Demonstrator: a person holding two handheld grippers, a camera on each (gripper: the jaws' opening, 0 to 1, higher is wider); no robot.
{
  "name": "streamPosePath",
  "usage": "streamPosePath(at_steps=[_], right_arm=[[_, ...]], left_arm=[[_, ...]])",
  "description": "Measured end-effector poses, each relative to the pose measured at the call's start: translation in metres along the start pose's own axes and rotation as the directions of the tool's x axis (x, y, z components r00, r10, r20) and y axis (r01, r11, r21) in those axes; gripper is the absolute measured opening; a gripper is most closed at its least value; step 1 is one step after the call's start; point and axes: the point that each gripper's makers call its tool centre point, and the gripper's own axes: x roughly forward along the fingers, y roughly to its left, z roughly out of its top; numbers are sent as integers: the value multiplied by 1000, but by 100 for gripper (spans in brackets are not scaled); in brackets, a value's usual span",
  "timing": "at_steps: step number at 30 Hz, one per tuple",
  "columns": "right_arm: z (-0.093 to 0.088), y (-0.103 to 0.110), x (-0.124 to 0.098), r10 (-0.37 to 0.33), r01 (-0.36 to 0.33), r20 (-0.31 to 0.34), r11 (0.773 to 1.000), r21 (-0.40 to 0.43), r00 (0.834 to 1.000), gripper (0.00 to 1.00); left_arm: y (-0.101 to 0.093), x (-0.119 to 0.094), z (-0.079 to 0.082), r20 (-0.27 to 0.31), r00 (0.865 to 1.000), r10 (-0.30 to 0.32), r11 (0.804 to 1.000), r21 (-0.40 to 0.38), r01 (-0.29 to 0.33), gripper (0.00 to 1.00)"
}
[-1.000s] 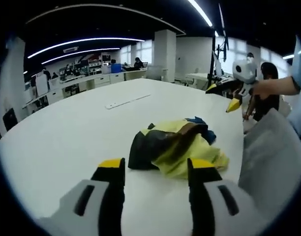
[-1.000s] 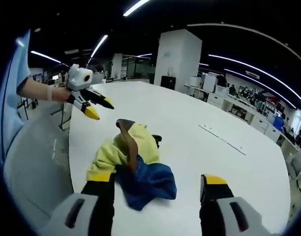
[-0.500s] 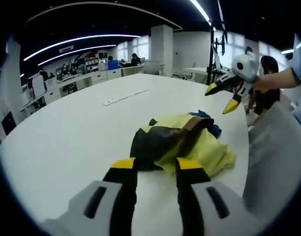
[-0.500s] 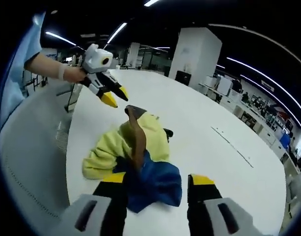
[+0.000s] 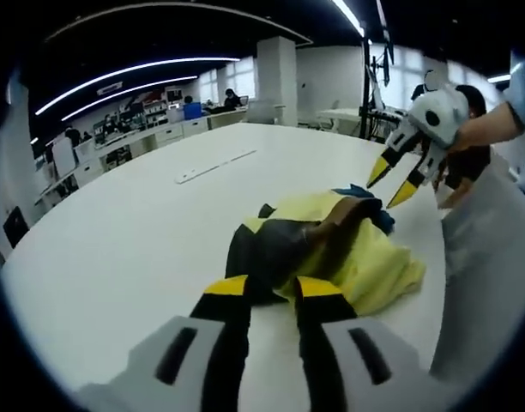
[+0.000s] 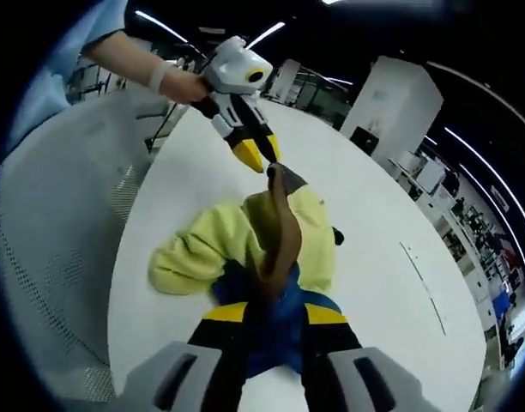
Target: Fold the garment on the visible template until the final outline fits inside the template.
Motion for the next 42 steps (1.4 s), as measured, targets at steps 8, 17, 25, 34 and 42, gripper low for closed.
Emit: streamPosePath(at_steps=[8,17,25,34,42], right_arm=[[-7,0,0,-23,22,-25,998,-54,999,17],[-14,-4,4,-57,48,-60,989,-142,997,14],[-11,-12,7,-82,76,-50,991,-107,995,0],[-6,-34,-12,-172,169,18,977,134,985,0],[12,-58,-37,-258,218,95,926,308,962,0]], left_arm=[[-4,8,-3,-29,999,-27,997,68,29,13],[2,10,-7,-45,999,-30,996,77,33,10],[4,17,-11,-60,998,-37,996,74,41,8],[6,15,-11,-68,997,-46,999,26,47,0],[7,3,6,-41,998,-55,998,-11,54,0]])
